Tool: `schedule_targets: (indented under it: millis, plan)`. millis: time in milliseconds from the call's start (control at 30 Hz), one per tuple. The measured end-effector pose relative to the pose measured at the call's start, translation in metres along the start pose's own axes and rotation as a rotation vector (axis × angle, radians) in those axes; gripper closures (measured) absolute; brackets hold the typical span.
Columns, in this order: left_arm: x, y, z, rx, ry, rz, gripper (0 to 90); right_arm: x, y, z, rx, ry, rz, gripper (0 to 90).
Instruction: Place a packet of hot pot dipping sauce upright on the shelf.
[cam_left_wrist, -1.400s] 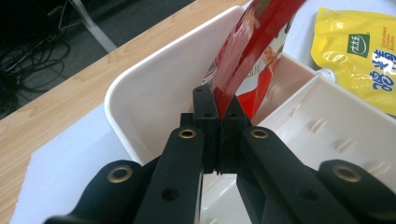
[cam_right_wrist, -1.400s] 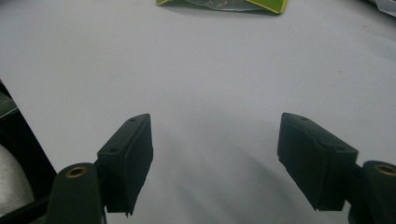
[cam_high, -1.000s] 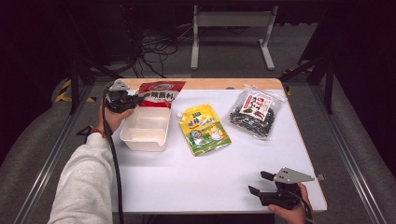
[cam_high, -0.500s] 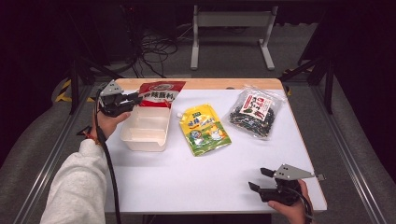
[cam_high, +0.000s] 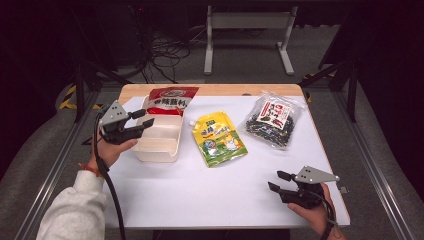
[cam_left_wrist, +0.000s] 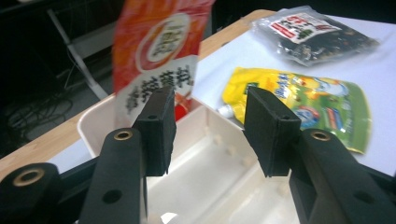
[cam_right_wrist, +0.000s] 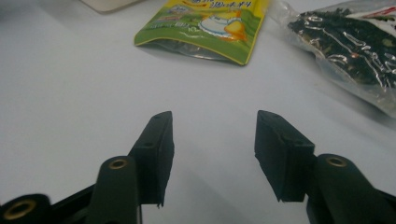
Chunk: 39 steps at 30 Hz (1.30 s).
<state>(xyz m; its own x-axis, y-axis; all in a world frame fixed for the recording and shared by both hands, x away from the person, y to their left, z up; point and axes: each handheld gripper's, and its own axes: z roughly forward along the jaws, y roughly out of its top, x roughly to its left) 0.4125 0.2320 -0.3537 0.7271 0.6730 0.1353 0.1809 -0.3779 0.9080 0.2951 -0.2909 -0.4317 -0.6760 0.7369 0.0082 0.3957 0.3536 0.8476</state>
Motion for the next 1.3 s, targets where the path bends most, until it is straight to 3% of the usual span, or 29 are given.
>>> schedule_targets:
  millis: [200,267,300,400,700,800,1133,1300]
  plan:
    - [-0.035,-0.015,-0.022,-0.003,0.012,0.039,46.6,-0.009,0.013,0.011,-0.013,0.001,-0.002,59.6]
    - [-0.041,-0.018,-0.026,-0.008,0.012,0.039,43.6,-0.013,0.019,0.018,-0.013,0.013,0.004,61.7]
    - [-0.052,-0.024,-0.032,-0.015,0.011,0.018,42.3,-0.016,0.022,0.022,-0.015,0.018,0.005,61.9]
    - [-0.063,-0.033,-0.037,-0.013,0.016,0.024,41.2,-0.02,0.029,0.03,-0.02,0.023,0.012,61.8]
    - [-0.104,-0.071,-0.043,0.057,-0.009,-0.031,36.9,-0.026,0.053,0.073,0.006,0.048,-0.006,64.2]
    - [-0.113,-0.08,-0.041,0.088,0.018,-0.001,34.1,-0.028,0.057,0.08,0.008,0.052,-0.007,66.9]
    - [-0.119,-0.088,-0.023,0.139,-0.038,-0.003,29.1,-0.026,0.062,0.11,0.035,0.058,-0.01,77.1]
    - [-0.118,-0.09,-0.017,0.15,-0.056,-0.011,27.7,-0.024,0.064,0.119,0.043,0.045,-0.001,73.1]
